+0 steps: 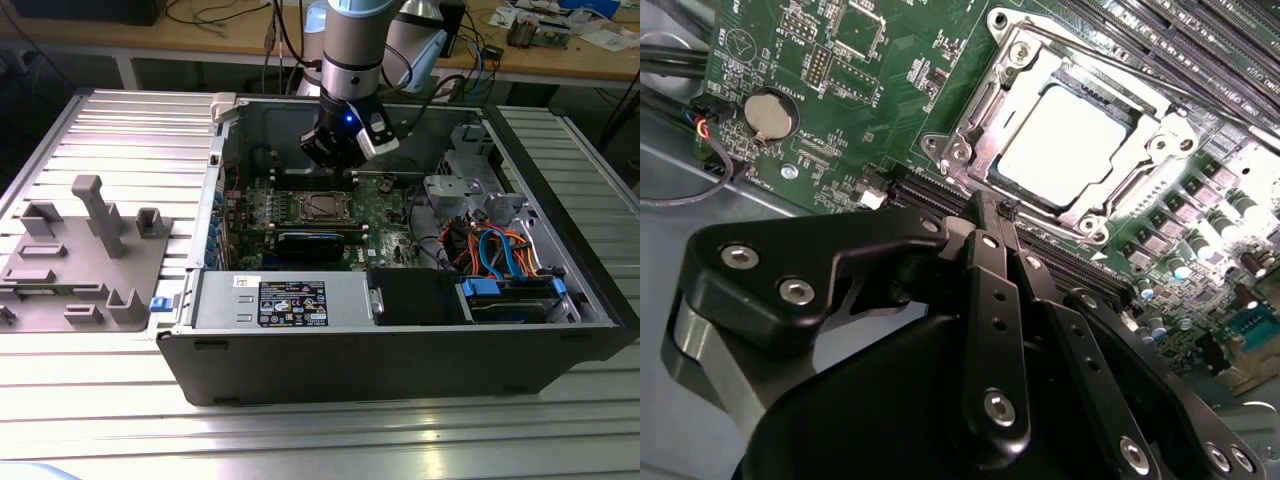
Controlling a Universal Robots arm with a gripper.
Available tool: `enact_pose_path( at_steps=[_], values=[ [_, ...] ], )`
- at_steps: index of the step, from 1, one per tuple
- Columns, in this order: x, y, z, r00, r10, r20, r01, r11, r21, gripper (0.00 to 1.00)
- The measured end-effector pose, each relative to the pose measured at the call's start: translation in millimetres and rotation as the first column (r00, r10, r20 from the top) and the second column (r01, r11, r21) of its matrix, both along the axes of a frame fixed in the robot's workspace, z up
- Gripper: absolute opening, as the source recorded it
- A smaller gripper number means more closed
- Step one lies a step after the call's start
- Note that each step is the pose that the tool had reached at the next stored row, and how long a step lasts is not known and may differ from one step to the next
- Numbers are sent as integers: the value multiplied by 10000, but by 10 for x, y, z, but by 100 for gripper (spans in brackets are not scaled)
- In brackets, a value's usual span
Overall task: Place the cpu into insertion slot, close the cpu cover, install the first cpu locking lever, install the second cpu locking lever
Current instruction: 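Install the second cpu locking lever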
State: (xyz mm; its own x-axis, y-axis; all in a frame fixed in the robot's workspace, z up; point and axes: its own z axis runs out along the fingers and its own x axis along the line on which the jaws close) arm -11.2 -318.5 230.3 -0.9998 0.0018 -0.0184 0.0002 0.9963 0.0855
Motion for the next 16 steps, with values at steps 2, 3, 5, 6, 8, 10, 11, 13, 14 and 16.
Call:
enact_pose_path(
  at_steps=[2,3,5,6,8,10,11,13,14,16],
  values=[
    [0,0,35,10000,-2,0,2,10000,0,11],
    [0,0,45,10000,-2,0,2,10000,0,11],
    [0,0,56,10000,-3,1,3,10000,3,11],
    [0,0,56,10000,-3,1,3,10000,3,11],
    [0,-9,57,10000,-2,-1,2,10000,0,11],
    [0,-25,56,10000,-3,-1,3,10000,0,11],
    [0,-33,55,10000,-2,0,2,10000,0,11],
    [0,-53,54,10000,-3,0,3,10000,1,11],
    [0,-63,53,10000,-3,0,3,10000,0,11],
    [0,-86,51,10000,-3,0,3,10000,1,11]
  ],
)
